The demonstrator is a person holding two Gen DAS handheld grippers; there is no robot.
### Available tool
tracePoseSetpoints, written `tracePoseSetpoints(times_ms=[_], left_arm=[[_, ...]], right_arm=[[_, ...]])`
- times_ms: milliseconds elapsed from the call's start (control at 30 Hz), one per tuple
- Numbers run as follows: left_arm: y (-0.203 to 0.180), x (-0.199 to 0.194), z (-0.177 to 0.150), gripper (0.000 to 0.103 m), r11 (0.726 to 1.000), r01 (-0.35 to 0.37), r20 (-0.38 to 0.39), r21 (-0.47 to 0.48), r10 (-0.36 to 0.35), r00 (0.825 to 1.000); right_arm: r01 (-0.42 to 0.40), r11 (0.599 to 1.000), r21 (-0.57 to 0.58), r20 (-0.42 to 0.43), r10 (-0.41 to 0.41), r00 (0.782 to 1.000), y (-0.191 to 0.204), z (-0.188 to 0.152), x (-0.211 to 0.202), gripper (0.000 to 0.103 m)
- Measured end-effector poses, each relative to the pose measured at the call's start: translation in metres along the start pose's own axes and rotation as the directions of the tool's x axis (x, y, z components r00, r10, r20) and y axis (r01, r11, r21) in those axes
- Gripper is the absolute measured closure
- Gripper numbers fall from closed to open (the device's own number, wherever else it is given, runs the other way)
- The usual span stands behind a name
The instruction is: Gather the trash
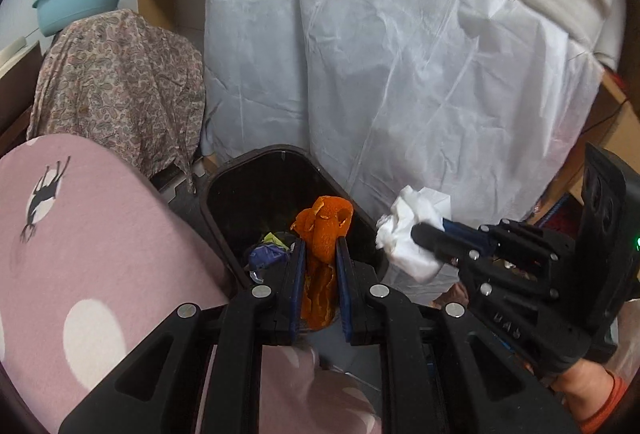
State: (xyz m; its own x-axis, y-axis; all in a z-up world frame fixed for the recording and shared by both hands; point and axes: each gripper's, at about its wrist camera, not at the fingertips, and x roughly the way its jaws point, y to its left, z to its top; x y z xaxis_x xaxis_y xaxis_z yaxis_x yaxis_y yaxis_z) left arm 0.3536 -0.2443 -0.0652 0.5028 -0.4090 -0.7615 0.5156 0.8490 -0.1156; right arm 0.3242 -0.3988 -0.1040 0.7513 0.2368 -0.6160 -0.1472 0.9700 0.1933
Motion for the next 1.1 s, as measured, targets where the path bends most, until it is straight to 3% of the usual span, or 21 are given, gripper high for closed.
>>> tracePoseSetpoints(times_ms=[300, 500, 533, 633, 700, 767, 933, 1100], left_arm=[[0.005, 0.068, 0.022, 0.088, 0.998, -0.064, -0.128, -0.024, 0.06, 0.99], [0.009, 0.095, 0.043, 0.086, 0.998, -0.057, -0.192, -0.042, 0.048, 0.98], [0.01, 0.1, 0.046, 0.082, 0.997, -0.061, -0.204, -0.039, 0.051, 0.978], [0.012, 0.107, 0.05, 0.07, 0.996, -0.072, -0.216, -0.052, 0.06, 0.974], [0.012, 0.107, 0.051, 0.059, 0.995, -0.08, -0.216, -0.061, 0.066, 0.974], [0.013, 0.106, 0.052, 0.046, 0.994, -0.086, -0.206, -0.061, 0.072, 0.976], [0.016, 0.09, 0.052, 0.032, 0.993, -0.077, -0.172, -0.088, 0.061, 0.983], [0.016, 0.065, 0.046, 0.025, 0.994, -0.072, -0.115, -0.079, 0.063, 0.991]], right_arm=[[-0.001, 0.997, 0.079, -0.091, 0.008, 0.996, -0.026, -0.015, 0.069, 0.093], [0.01, 0.993, 0.117, -0.122, 0.004, 0.992, -0.038, -0.013, 0.105, 0.092], [0.011, 0.993, 0.117, -0.126, 0.004, 0.992, -0.038, -0.014, 0.107, 0.092], [0.02, 0.992, 0.128, -0.141, -0.002, 0.99, -0.041, -0.013, 0.119, 0.077], [0.041, 0.991, 0.131, -0.14, -0.022, 0.99, -0.041, -0.014, 0.123, 0.048], [0.05, 0.991, 0.128, -0.124, -0.034, 0.992, -0.04, -0.014, 0.122, 0.042], [0.055, 0.991, 0.125, -0.137, -0.037, 0.99, -0.038, -0.019, 0.12, 0.035], [0.073, 0.992, 0.106, -0.113, -0.061, 0.992, -0.032, -0.024, 0.098, 0.026]])
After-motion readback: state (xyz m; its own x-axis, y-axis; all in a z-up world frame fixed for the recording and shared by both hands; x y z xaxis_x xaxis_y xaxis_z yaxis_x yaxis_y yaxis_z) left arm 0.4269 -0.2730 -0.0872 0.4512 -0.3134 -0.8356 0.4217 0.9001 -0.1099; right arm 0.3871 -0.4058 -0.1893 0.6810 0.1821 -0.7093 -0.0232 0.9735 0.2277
